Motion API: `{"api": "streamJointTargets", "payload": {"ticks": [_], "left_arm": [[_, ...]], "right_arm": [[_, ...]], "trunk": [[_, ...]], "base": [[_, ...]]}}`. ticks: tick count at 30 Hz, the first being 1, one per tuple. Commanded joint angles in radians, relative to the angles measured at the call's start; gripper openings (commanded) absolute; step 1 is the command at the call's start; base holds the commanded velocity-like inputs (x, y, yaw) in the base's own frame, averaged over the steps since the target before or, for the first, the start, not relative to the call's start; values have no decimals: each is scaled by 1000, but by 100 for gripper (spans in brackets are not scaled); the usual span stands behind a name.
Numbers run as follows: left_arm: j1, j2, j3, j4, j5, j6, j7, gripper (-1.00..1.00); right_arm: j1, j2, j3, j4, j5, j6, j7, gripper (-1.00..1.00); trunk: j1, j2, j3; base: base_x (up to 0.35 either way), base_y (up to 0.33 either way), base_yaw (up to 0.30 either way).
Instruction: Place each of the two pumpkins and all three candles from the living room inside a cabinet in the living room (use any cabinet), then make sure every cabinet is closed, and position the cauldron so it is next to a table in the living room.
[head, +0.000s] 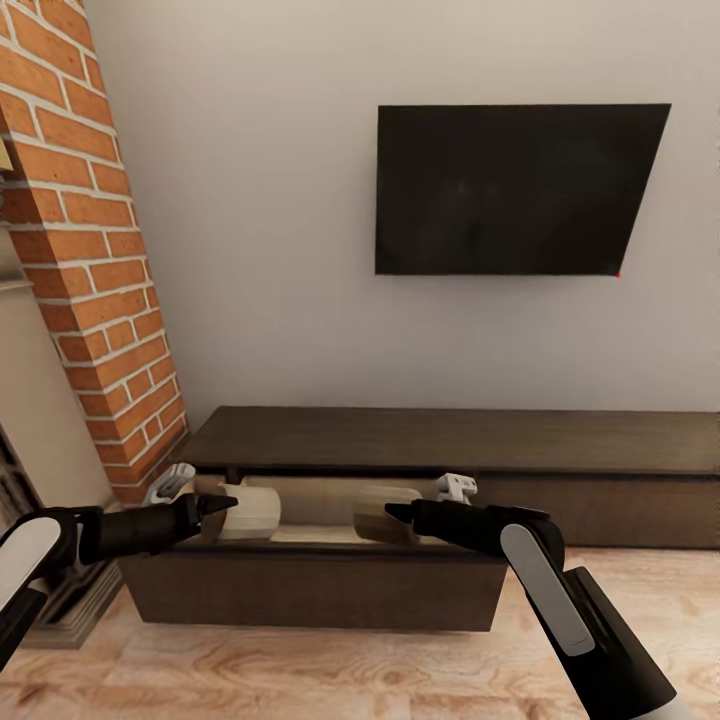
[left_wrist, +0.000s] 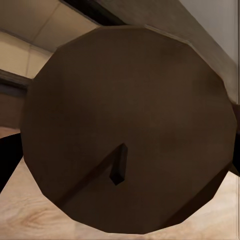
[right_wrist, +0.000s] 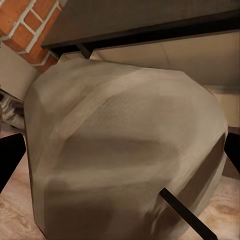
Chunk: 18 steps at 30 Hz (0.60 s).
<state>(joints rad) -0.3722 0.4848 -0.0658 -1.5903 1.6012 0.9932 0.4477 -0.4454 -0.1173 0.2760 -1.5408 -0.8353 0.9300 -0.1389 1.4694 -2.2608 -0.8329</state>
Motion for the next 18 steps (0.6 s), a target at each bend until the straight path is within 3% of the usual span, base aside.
{"api": "streamJointTargets", "payload": {"ticks": [1,18], "left_arm": [[-1,0,-3,-2,9,1,8,-100],[-1,0,13,-2,11,1,9,-100]], "right_arm": [[-1,-1,2,-1,-10,1,-11,-100],[-1,0,3,-3,-10,-9,-10,-100]], "trunk": [[-4,7,2],[-69,126,55]], "base": [[3,1,-23],[0,0,-2]]}}
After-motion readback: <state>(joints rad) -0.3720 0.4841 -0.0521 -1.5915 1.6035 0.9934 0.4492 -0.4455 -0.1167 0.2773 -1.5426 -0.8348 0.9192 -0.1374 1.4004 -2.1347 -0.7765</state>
